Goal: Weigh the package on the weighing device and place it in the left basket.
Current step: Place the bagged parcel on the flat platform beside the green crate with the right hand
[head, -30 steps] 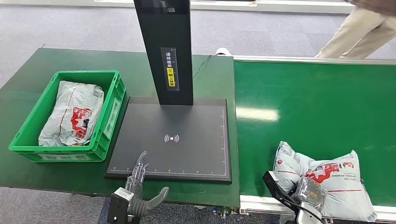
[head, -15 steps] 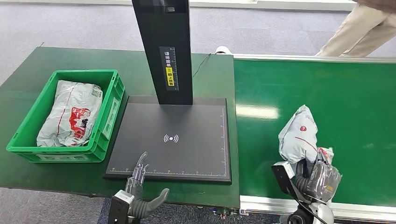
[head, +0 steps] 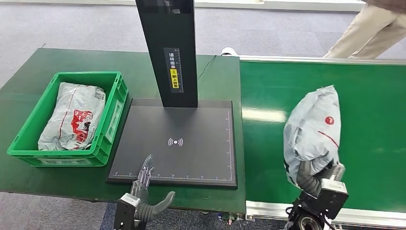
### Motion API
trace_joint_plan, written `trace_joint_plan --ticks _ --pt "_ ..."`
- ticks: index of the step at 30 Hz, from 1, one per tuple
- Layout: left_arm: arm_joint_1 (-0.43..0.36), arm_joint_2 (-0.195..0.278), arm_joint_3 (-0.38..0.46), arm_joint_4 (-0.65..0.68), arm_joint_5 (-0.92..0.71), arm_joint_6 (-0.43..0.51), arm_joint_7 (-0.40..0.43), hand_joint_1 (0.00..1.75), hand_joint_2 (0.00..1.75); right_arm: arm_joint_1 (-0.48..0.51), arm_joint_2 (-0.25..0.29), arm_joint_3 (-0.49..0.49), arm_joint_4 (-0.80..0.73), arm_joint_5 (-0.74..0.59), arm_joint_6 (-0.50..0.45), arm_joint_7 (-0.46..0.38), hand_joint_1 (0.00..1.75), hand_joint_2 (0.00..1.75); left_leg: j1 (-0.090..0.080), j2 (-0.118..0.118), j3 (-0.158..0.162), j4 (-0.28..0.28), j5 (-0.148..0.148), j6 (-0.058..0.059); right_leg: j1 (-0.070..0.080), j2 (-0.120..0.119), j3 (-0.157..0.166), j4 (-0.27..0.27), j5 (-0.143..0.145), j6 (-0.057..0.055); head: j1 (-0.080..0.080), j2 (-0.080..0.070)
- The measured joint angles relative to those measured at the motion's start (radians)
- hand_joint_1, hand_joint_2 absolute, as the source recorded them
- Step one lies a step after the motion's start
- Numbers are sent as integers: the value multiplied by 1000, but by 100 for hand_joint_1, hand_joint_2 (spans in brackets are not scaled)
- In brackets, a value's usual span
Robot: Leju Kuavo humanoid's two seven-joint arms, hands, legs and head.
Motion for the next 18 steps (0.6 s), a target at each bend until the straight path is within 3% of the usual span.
trace_joint_plan --ticks 4,8,18 --pt "-30 0 -6 28 -4 -16 -10 0 175 -78 -5 87 50 -49 105 -3 175 175 0 0 0 0 1 0 0 0 0 1 0 0 0 0" --pt "-60 -3 -20 50 -13 -23 -11 0 175 -221 0 158 165 -49 117 1 175 175 0 0 0 0 2 0 0 0 0 1 1 0 0 0" --pt "-84 -8 -44 64 -27 -25 11 0 175 -615 46 252 634 -26 131 171 175 175 0 0 0 0 3 0 0 0 0 1 1 -1 0 0"
